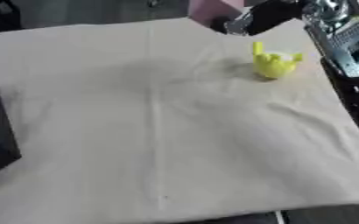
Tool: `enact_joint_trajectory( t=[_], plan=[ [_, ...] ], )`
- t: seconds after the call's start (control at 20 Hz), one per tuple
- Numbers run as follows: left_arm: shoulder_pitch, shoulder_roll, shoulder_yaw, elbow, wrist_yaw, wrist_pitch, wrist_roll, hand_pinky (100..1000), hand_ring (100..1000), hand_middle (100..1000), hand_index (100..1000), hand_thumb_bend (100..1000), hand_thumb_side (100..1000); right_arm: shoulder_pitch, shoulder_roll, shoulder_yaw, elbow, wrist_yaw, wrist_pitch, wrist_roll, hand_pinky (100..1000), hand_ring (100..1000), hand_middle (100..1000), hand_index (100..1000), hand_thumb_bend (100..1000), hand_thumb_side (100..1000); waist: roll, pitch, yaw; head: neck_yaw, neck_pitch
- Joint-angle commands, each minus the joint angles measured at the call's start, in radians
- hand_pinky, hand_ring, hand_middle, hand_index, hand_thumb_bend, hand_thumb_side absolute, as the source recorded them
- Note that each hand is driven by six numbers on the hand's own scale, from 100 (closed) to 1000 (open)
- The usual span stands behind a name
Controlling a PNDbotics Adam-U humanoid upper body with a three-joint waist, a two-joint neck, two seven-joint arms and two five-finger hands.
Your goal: Pick up the objects with one hand, pass them to the other hand, and then place them into the box on the other side of the table.
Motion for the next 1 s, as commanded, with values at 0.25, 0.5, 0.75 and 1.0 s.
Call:
enact_joint_trajectory(
  t=[0.25,0.5,0.75,1.0],
  plan=[
    [-0.064,0.076,-0.027,-0.031,-0.032,-0.025,-0.071,851,707,701,801,556,555,0.026,0.059,0.024,-0.070,0.010,0.018,-0.073,794,667,482,547,413,100,0.018,-0.046,-0.001,0.012,-0.009],
    [-0.109,0.108,-0.060,-0.042,-0.054,-0.061,-0.159,849,718,711,814,589,542,0.040,0.092,0.049,-0.067,-0.004,0.018,-0.085,794,668,482,548,415,100,0.023,-0.048,0.000,0.023,-0.003],
    [-0.157,0.135,-0.099,-0.056,-0.069,-0.103,-0.281,849,731,718,814,620,521,0.048,0.112,0.071,-0.064,-0.005,0.014,-0.105,793,667,482,547,415,100,0.028,-0.049,0.004,0.034,0.002],
    [-0.196,0.146,-0.133,-0.066,-0.076,-0.121,-0.384,848,737,720,814,635,515,0.043,0.130,0.101,-0.061,-0.002,0.006,-0.124,792,668,484,548,415,100,0.031,-0.050,0.007,0.041,0.005]
  ],
)
